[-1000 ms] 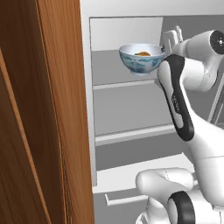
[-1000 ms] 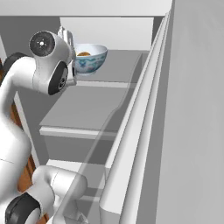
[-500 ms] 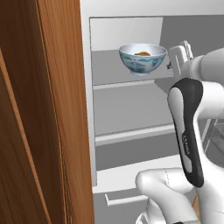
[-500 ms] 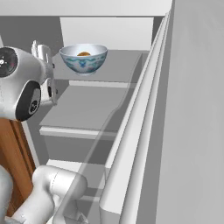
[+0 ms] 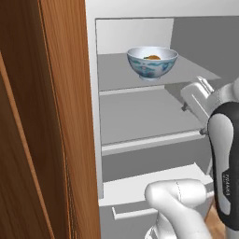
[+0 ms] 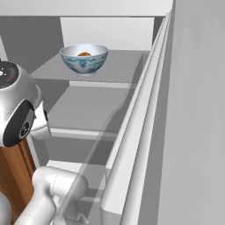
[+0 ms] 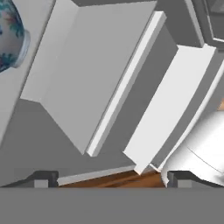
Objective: Place the bowl with the potato and avocado on the top shelf of the fridge. Place the bowl with the fish and chicken drumstick on the second highest shelf of the fridge.
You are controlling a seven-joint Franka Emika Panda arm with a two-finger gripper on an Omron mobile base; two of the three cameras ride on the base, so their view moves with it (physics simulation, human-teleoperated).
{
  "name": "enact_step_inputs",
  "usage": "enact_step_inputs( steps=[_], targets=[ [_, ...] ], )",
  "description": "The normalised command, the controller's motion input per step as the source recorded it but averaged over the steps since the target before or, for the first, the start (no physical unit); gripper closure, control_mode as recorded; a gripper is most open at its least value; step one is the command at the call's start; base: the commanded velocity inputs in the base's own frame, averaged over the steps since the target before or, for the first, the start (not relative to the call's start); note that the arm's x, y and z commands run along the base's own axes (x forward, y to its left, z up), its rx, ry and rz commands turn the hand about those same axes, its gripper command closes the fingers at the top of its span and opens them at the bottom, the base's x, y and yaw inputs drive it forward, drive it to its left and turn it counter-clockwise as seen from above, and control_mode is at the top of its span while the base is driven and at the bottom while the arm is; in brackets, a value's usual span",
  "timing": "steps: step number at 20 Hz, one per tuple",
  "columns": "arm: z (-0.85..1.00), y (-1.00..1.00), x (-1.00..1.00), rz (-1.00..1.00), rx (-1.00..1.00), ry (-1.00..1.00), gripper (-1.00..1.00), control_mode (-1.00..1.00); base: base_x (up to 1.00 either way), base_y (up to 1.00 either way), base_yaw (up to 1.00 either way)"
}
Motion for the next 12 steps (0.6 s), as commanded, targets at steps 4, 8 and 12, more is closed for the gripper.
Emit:
enact_step_inputs(
  steps=[4, 8, 12],
  targets=[
    [0.01, 0.01, -0.02, 0.22, -0.16, 0.50, -1.00, -1.00, 0.00, 0.00, 0.00],
    [0.00, 0.00, -0.05, 0.00, -0.01, 0.01, -1.00, -1.00, 0.00, 0.00, 0.00],
    [-0.03, 0.00, -0.14, 0.01, -0.02, 0.00, -1.00, 1.00, -0.66, 0.01, 0.03]
  ],
)
